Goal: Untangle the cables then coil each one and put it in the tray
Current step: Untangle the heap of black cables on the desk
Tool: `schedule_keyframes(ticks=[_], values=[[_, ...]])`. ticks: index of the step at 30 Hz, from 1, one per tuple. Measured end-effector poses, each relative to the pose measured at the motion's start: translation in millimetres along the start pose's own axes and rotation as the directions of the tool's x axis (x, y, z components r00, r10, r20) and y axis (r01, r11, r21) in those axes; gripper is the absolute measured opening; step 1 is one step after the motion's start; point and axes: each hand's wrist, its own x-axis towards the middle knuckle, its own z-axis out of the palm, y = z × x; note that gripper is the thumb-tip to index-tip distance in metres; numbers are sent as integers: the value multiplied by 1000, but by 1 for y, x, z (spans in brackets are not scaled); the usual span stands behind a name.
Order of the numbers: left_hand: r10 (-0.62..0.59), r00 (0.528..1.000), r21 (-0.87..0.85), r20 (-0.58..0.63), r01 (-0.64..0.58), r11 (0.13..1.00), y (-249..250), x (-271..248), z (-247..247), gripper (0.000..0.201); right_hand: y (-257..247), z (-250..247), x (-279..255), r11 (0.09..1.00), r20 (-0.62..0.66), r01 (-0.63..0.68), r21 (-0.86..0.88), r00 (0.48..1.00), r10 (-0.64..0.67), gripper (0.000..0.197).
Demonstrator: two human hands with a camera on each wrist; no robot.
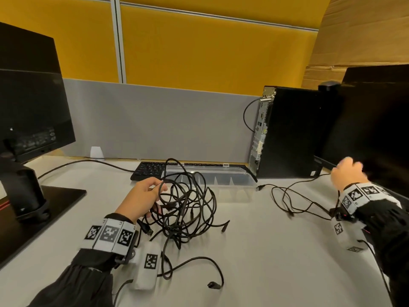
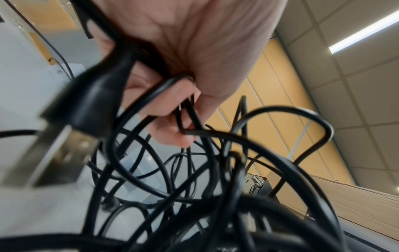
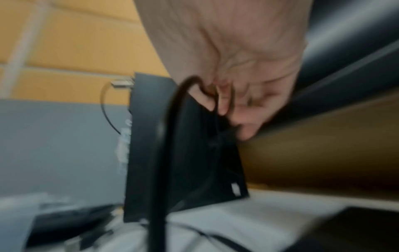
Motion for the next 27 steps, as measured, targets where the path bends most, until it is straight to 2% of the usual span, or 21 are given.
schedule_keyframes(ticks=[2, 3, 4, 5, 6, 7, 9, 11, 12, 13, 16, 18, 21, 23, 25, 27], values=[[28, 1000, -13, 3, -28, 1000, 3, -2, 0, 16, -24, -3, -25, 984, -205, 170, 43, 966, -158, 39], [44, 999, -27, 7, -43, 999, 4, -3, 1, 17, -41, -6, -40, 955, -227, 298, -10, 929, -292, 44], [60, 998, -40, 13, -59, 997, 5, -4, 2, 18, -59, -8, -57, 909, -195, 417, 4, 892, -408, 46], [76, 997, -55, 17, -75, 996, 6, -4, 3, 18, -78, -8, -74, 863, -116, 497, 88, 866, -487, 47], [90, 996, -69, 16, -89, 994, 7, -5, 4, 19, -95, -9, -94, 814, -14, 542, 210, 834, -552, 50], [105, 994, -85, 7, -104, 991, 8, -5, 5, 19, -110, -10, -114, 750, 86, 559, 354, 779, -621, 58], [136, 990, -126, -25, -138, 982, 11, -7, 7, 19, -132, -14, -152, 654, 282, 477, 587, 637, -718, 77], [160, 986, -184, -57, -167, 969, 14, -9, 8, 18, -142, -13, -177, 665, 468, 343, 664, 503, -727, 84], [166, 984, -220, -71, -177, 959, 16, -10, 9, 18, -144, -10, -185, 679, 531, 267, 684, 454, -715, 82], [173, 982, -257, -80, -189, 948, 18, -11, 9, 17, -144, -8, -190, 678, 562, 187, 711, 428, -707, 76], [215, 974, -349, -70, -226, 910, 23, -14, 12, 20, -141, 2, -191, 609, 556, -18, 793, 428, -712, 46], [234, 971, -434, -40, -228, 872, 25, -16, 14, 22, -137, 9, -189, 571, 521, -37, 820, 461, -718, 35], [221, 975, -551, 3, -183, 814, 28, -19, 14, 24, -132, 17, -186, 586, 458, 76, 807, 546, -701, 29], [221, 975, -580, 19, -169, 797, 30, -20, 16, 26, -127, 20, -182, 615, 386, 195, 764, 627, -677, 41], [227, 974, -570, 28, -171, 804, 31, -22, 18, 28, -123, 20, -180, 590, 209, 354, 725, 703, -679, 52], [237, 971, -556, 36, -178, 812, 33, -24, 19, 28, -124, 13, -183, 471, -1, 460, 752, 716, -698, 41]])
